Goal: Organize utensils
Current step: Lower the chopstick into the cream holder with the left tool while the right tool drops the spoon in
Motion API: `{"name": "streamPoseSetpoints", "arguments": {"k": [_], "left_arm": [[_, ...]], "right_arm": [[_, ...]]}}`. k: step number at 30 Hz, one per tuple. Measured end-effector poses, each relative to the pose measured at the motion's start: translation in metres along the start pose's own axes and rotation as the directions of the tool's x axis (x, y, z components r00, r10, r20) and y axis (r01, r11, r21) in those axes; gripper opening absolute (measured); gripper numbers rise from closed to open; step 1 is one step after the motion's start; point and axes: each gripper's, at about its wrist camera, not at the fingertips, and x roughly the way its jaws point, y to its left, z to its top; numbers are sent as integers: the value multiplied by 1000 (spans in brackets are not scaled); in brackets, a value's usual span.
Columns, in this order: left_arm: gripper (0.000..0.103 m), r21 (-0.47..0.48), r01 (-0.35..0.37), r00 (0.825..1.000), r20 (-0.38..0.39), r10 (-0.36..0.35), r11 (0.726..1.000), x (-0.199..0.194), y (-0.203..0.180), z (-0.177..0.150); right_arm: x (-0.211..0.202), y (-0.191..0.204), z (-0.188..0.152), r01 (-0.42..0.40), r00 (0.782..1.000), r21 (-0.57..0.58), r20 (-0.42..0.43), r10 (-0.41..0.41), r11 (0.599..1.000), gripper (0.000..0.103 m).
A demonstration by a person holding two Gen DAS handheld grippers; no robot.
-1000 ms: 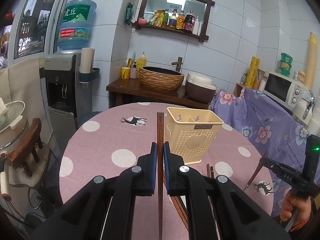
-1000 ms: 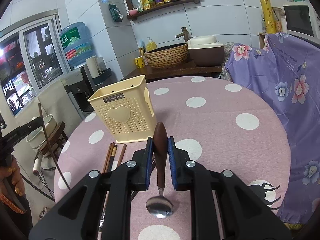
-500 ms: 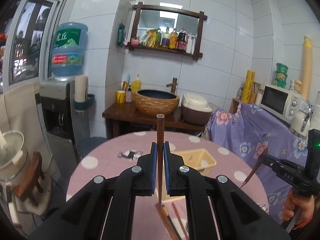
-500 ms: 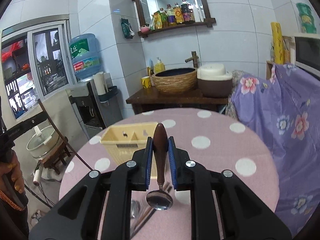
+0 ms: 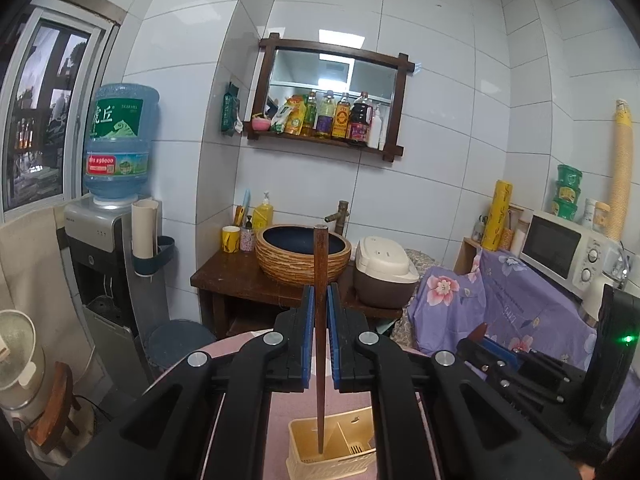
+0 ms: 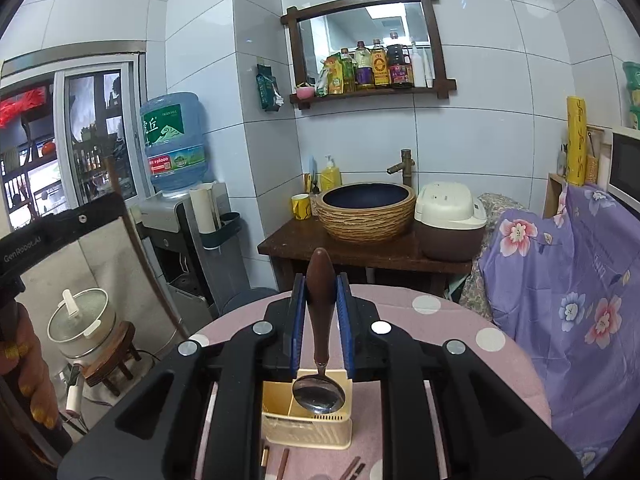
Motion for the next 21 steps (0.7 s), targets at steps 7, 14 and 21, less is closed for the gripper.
{"name": "streamPoseSetpoints", "arguments": {"k": [7,14,21], "left_arm": [[8,-8,-20,997,-70,20,1000,37,-3,-57],[8,-23,-26,984,-179,22,999,65,4,-109],[7,-50,-31,971,-237,18,998,79,12,-131]], "right_arm": [[45,-4,-57,14,997,37,-81,-11,999,16],[71,-3,-102,32,988,37,-155,-26,999,16],[80,-6,-117,52,986,33,-159,-46,998,16]]}}
